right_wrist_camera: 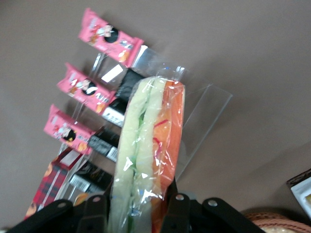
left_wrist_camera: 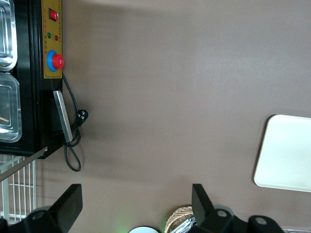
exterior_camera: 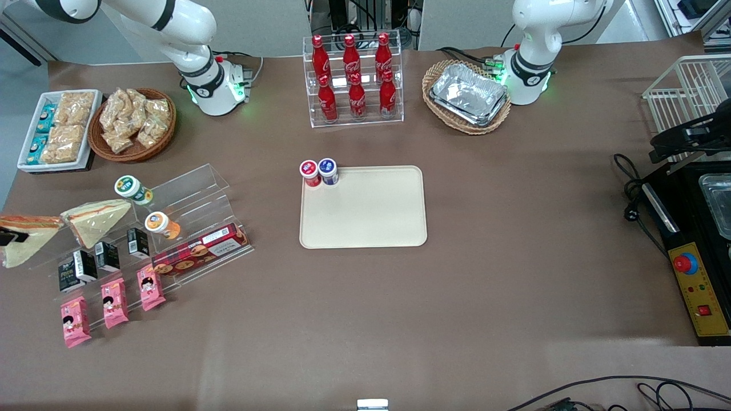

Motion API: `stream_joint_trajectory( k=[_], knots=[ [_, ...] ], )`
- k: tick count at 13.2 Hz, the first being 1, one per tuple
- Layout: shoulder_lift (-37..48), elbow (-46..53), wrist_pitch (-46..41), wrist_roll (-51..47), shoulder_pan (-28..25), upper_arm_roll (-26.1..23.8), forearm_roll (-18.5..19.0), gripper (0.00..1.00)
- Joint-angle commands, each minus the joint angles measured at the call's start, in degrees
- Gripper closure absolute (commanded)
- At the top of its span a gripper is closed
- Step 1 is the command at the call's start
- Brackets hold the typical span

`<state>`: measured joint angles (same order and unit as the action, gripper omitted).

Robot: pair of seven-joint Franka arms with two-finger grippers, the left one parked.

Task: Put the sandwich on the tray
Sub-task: 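Lift the sandwich off the rack and carry it toward the cream tray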

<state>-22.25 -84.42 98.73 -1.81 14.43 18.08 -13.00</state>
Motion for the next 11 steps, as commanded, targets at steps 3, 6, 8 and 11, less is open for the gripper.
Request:
stream_joint_trajectory(
  k=[3,6,8,11],
  knots=[
    [3.35,2.86,-6.26,12.07,-6.94,-0.06,7.63,0.73],
    [5.28,2.86,-9.25,13.85,-14.05,-0.58,7.99,0.73],
    [6.69,2.86,-9.78,14.20,-15.04,-5.21,7.73,0.73],
    [7.84,2.86,-10.57,19.36,-15.13,-12.69,7.90,0.73]
  ],
)
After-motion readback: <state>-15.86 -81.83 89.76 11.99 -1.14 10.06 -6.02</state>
